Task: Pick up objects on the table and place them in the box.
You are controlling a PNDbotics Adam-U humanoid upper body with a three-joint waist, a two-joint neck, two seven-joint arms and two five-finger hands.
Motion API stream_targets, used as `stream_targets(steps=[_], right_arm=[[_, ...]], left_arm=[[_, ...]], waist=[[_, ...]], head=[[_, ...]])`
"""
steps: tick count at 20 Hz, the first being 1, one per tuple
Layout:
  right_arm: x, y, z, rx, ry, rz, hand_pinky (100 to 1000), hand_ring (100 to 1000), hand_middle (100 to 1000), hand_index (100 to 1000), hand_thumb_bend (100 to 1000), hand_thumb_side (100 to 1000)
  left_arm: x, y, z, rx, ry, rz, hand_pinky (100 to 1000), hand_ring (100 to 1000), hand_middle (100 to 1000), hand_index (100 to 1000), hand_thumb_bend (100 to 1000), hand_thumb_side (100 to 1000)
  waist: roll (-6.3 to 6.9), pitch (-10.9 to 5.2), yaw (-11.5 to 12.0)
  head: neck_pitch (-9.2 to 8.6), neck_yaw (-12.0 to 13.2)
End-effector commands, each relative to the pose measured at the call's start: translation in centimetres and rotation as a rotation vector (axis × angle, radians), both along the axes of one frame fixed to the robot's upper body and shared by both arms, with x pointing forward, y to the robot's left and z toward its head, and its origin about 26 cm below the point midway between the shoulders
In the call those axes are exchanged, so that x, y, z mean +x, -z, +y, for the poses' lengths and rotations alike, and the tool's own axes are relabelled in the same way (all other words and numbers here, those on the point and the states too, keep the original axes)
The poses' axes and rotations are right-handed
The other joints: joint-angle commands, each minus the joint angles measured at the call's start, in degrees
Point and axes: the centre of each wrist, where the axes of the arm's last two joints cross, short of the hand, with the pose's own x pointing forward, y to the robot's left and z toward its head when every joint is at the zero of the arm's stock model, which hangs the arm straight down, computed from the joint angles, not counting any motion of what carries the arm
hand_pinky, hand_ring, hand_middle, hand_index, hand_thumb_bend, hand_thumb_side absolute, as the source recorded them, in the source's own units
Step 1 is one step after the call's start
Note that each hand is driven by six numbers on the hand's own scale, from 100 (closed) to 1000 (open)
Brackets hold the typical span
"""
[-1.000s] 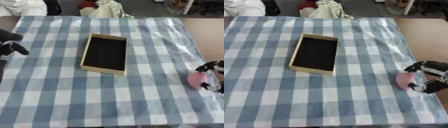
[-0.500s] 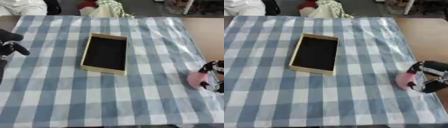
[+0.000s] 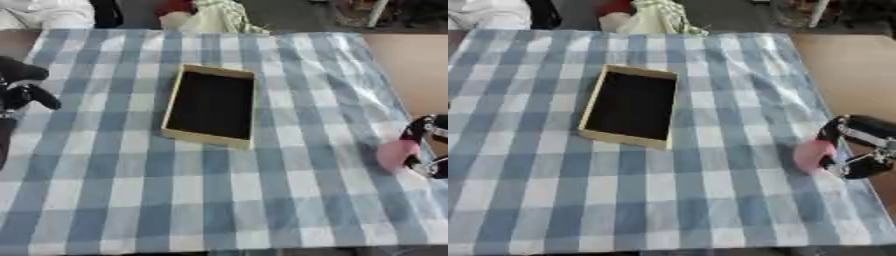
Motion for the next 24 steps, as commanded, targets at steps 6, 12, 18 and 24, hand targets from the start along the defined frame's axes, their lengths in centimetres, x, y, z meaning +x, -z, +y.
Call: stream_targets(steps=[6,12,18,24], right_arm=[[0.3,-4.5,0.5,0.007,0.002,-0.121,793,571,509,610,100,100],[1.7,-8.0,1.8,-0.025,-0.050,-0.232,810,574,517,620,100,100],[4.8,-11.5,4.4,-0.047,-0.147,-0.316,815,573,524,631,100,100],[8.9,-14.2,9.4,-0.051,-0.261,-0.398,829,572,528,637,100,100]], left_arm=[[-0.2,-0.6,0.0,0.004,0.003,-0.019,614,788,716,755,100,596],[-0.2,-0.7,-0.1,0.003,0.009,-0.018,614,788,716,755,100,596],[-0.2,-0.7,-0.4,-0.003,0.026,-0.016,614,788,717,755,100,596],[-0.1,-0.7,-0.6,-0.007,0.037,-0.012,614,789,718,755,100,596]], waist=[[-0.18,-0.95,-0.15],[-0.20,-1.07,0.38],[-0.18,-1.30,1.65],[-0.15,-1.56,2.52]], head=[[0.17,0.43],[0.07,-0.05],[-0.12,-1.20],[0.06,-2.10]])
